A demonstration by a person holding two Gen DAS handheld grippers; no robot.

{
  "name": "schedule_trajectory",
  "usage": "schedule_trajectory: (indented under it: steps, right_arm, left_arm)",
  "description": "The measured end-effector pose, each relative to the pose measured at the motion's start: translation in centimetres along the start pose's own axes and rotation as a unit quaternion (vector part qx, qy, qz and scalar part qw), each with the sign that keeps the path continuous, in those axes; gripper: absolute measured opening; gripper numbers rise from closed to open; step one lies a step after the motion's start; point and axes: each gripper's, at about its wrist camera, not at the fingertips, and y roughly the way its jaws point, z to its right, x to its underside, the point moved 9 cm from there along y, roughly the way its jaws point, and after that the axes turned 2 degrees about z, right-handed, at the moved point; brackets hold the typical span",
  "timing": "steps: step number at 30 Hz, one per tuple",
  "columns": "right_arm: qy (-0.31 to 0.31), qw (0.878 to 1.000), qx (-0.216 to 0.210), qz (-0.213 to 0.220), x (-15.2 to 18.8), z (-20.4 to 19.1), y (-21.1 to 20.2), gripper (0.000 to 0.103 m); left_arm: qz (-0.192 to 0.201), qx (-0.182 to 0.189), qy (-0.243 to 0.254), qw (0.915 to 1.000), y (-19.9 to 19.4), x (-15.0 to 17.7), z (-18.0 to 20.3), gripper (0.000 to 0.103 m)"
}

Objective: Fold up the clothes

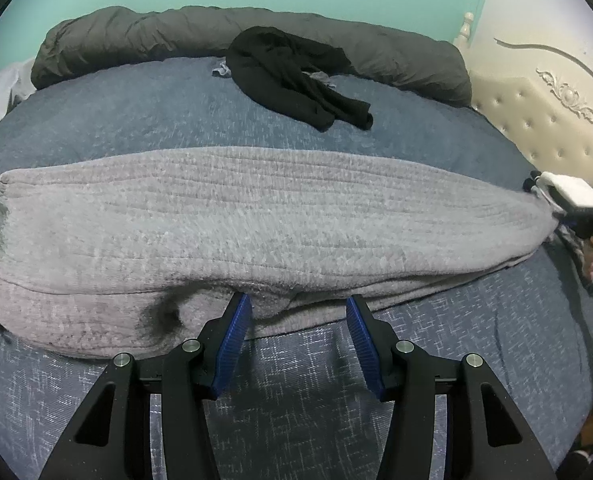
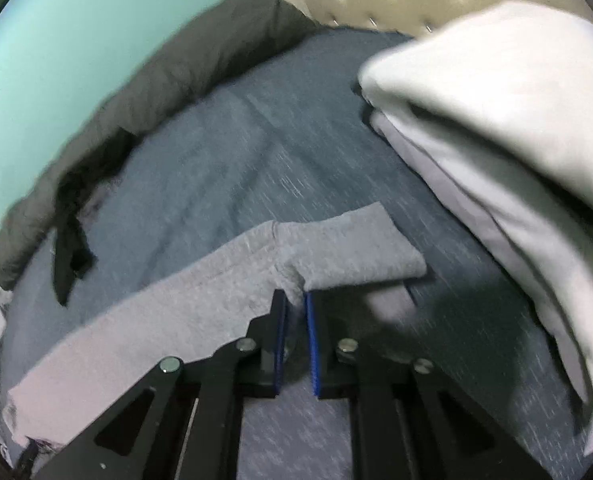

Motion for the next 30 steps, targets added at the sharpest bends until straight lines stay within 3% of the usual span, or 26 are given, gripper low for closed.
schedule_trajectory:
  steps: [4, 8, 11, 16, 20, 30]
  right_arm:
    - [0.018, 1.000, 0.005, -0.012, 1.8, 1.1, 2.1, 0.009]
    - [0.041, 0.999, 0.002, -0.012, 2.5, 1.9, 3.3, 0.016]
    - [0.044, 0.999, 0.007, 0.012, 2.3, 2.5, 2.4, 0.032]
    - [0.015, 0.999, 0.012, 0.046, 2.4, 1.7, 0.2, 0.032]
    - [0.012, 0.999, -0.023, 0.036, 4.1, -1.7, -0.8, 0.032]
    - [-0.016, 0.987, -0.158, -0.013, 11.5, -17.0, -2.7, 0.034]
  left_arm:
    - [0.003, 0.001, 0.001, 1.0000, -0.4, -0.1, 0.0, 0.054]
    - [0.002, 0.000, -0.004, 1.0000, -0.1, -0.2, -0.3, 0.054]
    - [0.001, 0.001, -0.001, 1.0000, 0.0, -0.2, -0.1, 0.054]
    - [0.001, 0.001, -0.001, 1.0000, 0.0, 0.0, 0.0, 0.054]
    - [0.000, 0.007, -0.013, 0.9999, 0.0, 0.0, -0.1, 0.054]
    - [0.005, 0.012, -0.037, 0.9992, -2.3, 0.2, -2.0, 0.054]
